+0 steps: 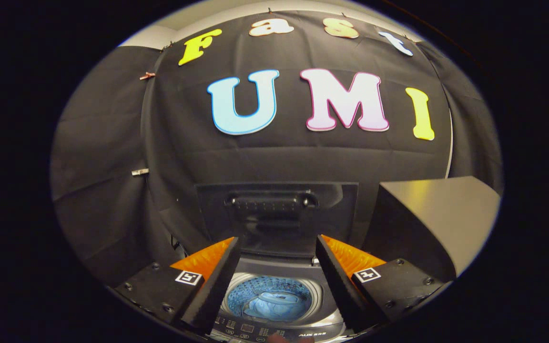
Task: Put the clothes into the washing machine and then close the washing machine lid.
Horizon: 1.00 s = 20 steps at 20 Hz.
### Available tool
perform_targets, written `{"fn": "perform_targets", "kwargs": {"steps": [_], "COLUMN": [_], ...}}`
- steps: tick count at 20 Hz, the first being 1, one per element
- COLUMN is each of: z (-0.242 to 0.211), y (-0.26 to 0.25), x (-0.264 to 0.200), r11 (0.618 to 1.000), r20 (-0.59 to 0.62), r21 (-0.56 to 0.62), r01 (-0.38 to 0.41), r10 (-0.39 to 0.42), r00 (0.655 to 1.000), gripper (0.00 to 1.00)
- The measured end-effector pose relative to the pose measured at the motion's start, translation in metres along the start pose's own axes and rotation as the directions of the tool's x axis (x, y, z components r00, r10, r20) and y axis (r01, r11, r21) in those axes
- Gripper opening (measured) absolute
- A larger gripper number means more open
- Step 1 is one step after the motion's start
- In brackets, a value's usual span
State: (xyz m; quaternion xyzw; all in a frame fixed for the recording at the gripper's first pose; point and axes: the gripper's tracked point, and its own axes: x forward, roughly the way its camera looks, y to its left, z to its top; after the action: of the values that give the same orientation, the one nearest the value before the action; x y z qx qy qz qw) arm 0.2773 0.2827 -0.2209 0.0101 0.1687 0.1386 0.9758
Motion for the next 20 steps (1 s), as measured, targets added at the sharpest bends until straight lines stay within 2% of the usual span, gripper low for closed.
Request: {"fn": "perform_targets", "kwargs": {"steps": [12, 16, 20], "z": [0.148, 0.174, 0.165], "y": [-0.016, -0.023, -0.020], "x": [-0.004, 0.025, 0.074], "r11": [0.999, 1.000, 0.999], "r20": [0.191, 0.164, 0.075], "r21": [-0.034, 0.006, -0.038], "r01": [0.018, 0.016, 0.023], "r10": [-0.012, -0.017, -0.021], "r00": [0.982, 0.986, 0.997], "gripper": [0.99, 0.99, 0.99]}}
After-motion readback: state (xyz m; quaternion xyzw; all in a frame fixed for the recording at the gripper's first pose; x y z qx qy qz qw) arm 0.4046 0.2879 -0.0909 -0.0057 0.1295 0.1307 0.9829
